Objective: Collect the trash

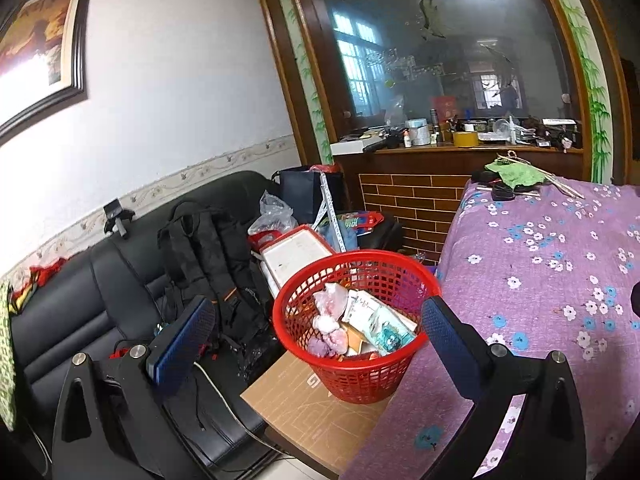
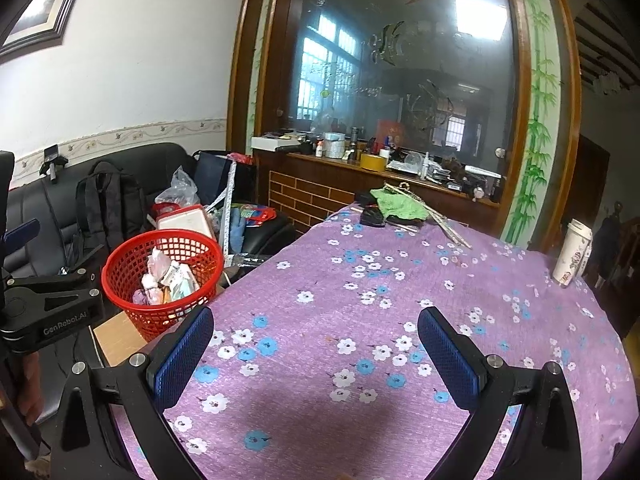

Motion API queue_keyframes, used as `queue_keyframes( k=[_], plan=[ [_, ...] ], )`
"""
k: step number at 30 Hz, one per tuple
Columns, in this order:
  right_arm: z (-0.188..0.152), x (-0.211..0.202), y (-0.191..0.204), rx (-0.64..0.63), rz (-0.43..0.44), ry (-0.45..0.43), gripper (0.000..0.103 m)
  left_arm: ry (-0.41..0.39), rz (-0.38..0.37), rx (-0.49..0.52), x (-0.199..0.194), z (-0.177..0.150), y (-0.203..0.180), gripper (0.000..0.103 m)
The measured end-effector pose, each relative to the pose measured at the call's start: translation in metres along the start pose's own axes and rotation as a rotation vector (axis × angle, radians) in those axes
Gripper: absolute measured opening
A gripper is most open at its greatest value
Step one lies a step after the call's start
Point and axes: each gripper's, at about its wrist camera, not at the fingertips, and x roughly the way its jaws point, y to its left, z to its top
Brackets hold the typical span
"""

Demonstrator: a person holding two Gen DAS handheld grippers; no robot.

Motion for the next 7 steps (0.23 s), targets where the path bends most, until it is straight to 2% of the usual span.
queue_keyframes(
  k=[1, 4, 7],
  plan=[
    [0.000, 0.000, -0.004, 0.006, -0.004, 0.001, 0.103, 0.000, -0.010, 0.009, -0.002, 0.003, -0.005, 0.103],
    [-0.001, 0.000, -0.023, 0.027, -0.049, 0.016, 0.103, -0.003, -0.115, 0.033, -0.009, 0.015, -0.025, 0.103],
    [-0.009, 0.003, -0.059, 0.076, -0.166, 0.065, 0.103, 0.011, -0.246, 0.079, -0.016, 0.023, -0.056, 0.103]
  ],
)
